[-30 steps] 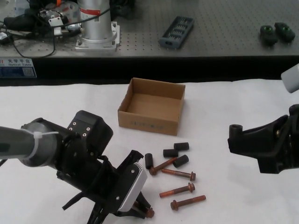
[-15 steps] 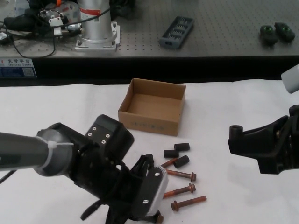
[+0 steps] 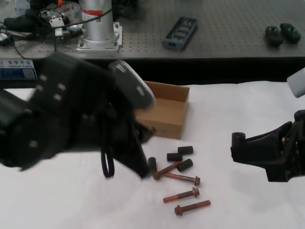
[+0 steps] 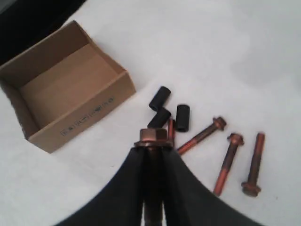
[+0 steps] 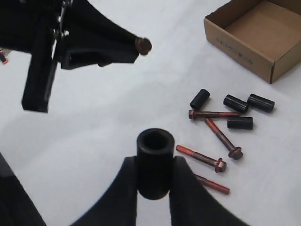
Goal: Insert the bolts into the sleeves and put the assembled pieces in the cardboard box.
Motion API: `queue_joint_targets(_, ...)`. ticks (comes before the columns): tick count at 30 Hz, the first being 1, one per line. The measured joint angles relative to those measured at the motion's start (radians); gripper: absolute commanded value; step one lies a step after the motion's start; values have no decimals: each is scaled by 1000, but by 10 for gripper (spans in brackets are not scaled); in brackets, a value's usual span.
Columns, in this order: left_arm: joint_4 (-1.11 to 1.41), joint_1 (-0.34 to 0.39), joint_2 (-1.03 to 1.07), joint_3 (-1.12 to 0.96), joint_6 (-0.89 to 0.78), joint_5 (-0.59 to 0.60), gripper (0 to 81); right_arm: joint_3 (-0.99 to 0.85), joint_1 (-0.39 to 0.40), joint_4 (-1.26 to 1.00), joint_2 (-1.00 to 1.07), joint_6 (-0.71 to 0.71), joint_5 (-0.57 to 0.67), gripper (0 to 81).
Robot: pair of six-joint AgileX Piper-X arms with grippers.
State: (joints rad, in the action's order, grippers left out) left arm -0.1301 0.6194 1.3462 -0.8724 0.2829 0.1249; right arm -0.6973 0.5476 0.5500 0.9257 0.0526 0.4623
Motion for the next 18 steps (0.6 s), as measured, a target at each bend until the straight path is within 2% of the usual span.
queue_joint_targets(1, 0, -2, -3, 0, 0, 0, 6, 0, 0, -15, 0, 0, 3, 19)
queue_joint_targets(3, 4, -23, -29, 0, -141, 22, 6, 0, 0, -30, 0, 0, 5, 19)
queue_joint_targets(4, 5, -25, -31, 0, -141, 22, 6, 0, 0, -50, 0, 0, 7, 19)
queue_joint_targets(7, 54, -68, -44, 0, -329, 104, 6, 0, 0, -107, 5, 24, 9, 19)
queue_joint_targets(8, 54, -71, -44, 0, -340, 110, 6, 0, 0, -126, 13, 39, 17, 19)
queue_joint_targets(10, 130, -115, -43, 0, -494, 190, 6, 0, 0, -161, 34, 64, 47, 19)
queue_joint_targets(11, 222, -153, -43, 0, -650, 273, 6, 0, 0, -181, 50, 77, 65, 19)
queue_joint_targets(18, 445, -175, -33, 0, -829, 429, 6, 0, 72, -380, 144, 163, 126, 19)
